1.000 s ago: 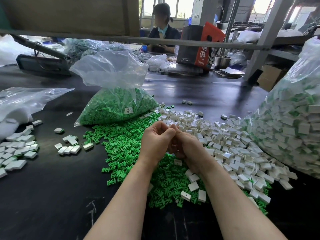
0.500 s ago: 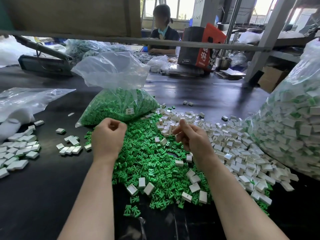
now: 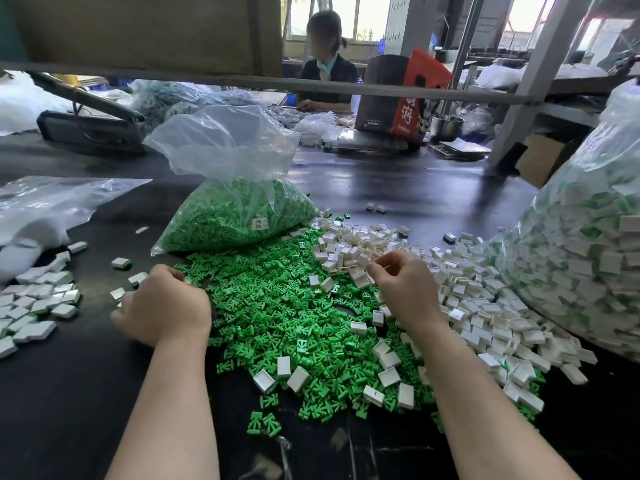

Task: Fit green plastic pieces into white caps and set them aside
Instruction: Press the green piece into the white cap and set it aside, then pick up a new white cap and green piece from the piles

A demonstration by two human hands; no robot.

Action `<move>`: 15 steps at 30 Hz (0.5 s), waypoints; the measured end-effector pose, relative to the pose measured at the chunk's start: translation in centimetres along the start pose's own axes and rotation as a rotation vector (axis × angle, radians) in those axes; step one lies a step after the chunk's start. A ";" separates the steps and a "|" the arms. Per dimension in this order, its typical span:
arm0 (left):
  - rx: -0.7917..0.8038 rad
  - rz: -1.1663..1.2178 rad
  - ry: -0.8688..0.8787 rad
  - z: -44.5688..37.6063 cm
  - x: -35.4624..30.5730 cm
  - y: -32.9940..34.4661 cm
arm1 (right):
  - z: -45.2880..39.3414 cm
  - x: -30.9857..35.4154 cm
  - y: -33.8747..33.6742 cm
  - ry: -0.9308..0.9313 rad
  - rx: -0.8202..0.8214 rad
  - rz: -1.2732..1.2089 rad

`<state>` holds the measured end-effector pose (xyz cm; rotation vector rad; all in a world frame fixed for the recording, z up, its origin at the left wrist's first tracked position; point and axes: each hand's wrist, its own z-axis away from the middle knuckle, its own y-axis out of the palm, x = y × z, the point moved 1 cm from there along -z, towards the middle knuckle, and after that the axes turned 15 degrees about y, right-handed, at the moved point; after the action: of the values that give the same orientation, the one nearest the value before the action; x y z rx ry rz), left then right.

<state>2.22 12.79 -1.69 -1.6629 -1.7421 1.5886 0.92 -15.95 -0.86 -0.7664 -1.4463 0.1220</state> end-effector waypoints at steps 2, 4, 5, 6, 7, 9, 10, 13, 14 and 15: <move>0.028 -0.049 0.010 0.1 -0.2 0.0 | 0.0 0.1 0.2 -0.032 -0.018 0.113; 0.047 -0.055 0.024 0.1 -0.5 0.0 | 0.1 0.1 0.5 -0.068 -0.006 0.223; 0.048 -0.043 0.038 0.1 -0.7 0.0 | 0.2 0.1 0.6 -0.088 0.000 0.284; 0.047 -0.026 0.061 0.1 -0.9 0.0 | 0.4 0.1 0.8 -0.112 -0.005 0.349; 0.040 -0.003 0.092 0.2 -1.2 0.1 | 0.5 0.2 0.9 -0.141 -0.024 0.408; 0.018 0.064 0.183 0.4 -2.0 0.1 | 0.6 0.2 1.0 -0.203 -0.051 0.467; 0.013 0.124 0.240 0.6 -2.6 0.2 | 0.5 0.3 1.1 -0.229 -0.041 0.479; 0.086 0.359 0.415 1.7 -4.9 0.6 | 0.6 0.3 1.7 -0.254 0.068 0.559; 0.139 0.415 0.465 2.1 -5.8 0.8 | 0.7 0.3 2.0 -0.248 0.117 0.592; 0.195 0.459 0.506 2.6 -6.6 1.0 | 0.8 0.3 2.3 -0.239 0.166 0.621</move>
<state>2.79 5.75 -0.34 -2.2178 -0.9763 1.2750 1.09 -13.74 -1.85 -1.0678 -1.3538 0.8220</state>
